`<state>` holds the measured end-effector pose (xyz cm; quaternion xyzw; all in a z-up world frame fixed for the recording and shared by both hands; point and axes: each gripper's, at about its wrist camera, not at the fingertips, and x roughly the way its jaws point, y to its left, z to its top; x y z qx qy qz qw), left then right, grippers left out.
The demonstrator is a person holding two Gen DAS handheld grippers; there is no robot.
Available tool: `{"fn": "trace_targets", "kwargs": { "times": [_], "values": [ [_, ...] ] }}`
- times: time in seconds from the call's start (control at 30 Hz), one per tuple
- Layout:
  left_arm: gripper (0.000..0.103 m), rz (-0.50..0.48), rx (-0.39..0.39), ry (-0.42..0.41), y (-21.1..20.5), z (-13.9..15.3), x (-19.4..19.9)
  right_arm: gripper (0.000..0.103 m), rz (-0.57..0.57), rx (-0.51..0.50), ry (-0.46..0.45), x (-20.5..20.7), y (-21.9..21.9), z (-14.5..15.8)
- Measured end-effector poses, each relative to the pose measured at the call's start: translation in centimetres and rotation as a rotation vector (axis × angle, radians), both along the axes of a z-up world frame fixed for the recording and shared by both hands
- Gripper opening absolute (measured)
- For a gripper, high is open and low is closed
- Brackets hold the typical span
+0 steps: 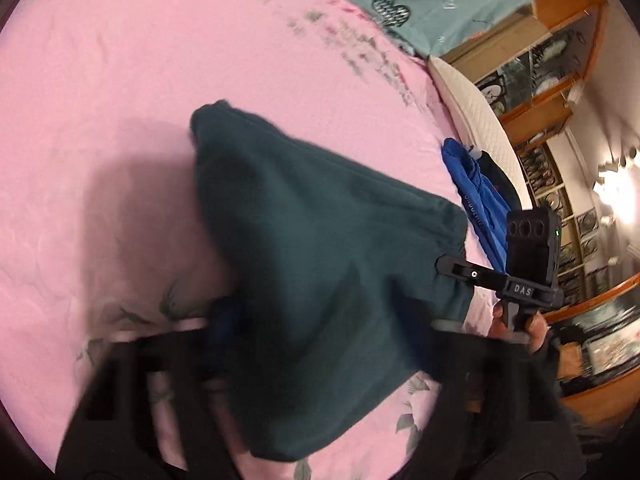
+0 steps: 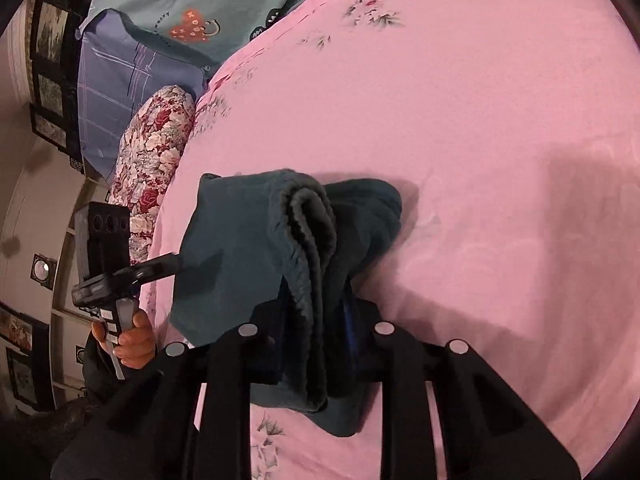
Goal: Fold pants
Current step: 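Grasp the folded pants bundle with the right gripper and lift it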
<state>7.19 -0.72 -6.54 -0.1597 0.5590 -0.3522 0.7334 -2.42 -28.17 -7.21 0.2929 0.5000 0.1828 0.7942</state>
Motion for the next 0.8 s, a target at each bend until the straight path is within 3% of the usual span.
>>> {"fn": "trace_targets", "kwargs": {
  "times": [0.1, 0.27, 0.43, 0.57, 0.67, 0.8],
  "values": [
    [0.021, 0.021, -0.077, 0.083, 1.4, -1.1, 1.0, 0.022, -0.004, 0.010, -0.009, 0.0, 0.1, 0.5],
    [0.015, 0.024, -0.044, 0.019, 0.7, 0.6, 0.3, 0.022, -0.007, 0.013, -0.034, -0.5, 0.1, 1.5],
    [0.015, 0.036, -0.060, -0.048, -0.1, 3.9, 1.2, 0.022, 0.017, 0.000, -0.115, 0.9, 0.4, 5.5],
    [0.014, 0.043, -0.048, -0.126, -0.7, 8.4, 4.6, 0.021, 0.047, -0.049, -0.191, 5.6, 1.4, 10.4],
    [0.014, 0.066, -0.034, -0.218, -1.0, 12.5, 8.6, 0.021, 0.069, -0.086, -0.262, 11.6, 2.4, 14.3],
    [0.015, 0.112, -0.037, -0.308, -0.9, 16.5, 15.8, 0.021, 0.066, -0.118, -0.323, 20.5, 3.1, 17.1]
  ]
}}
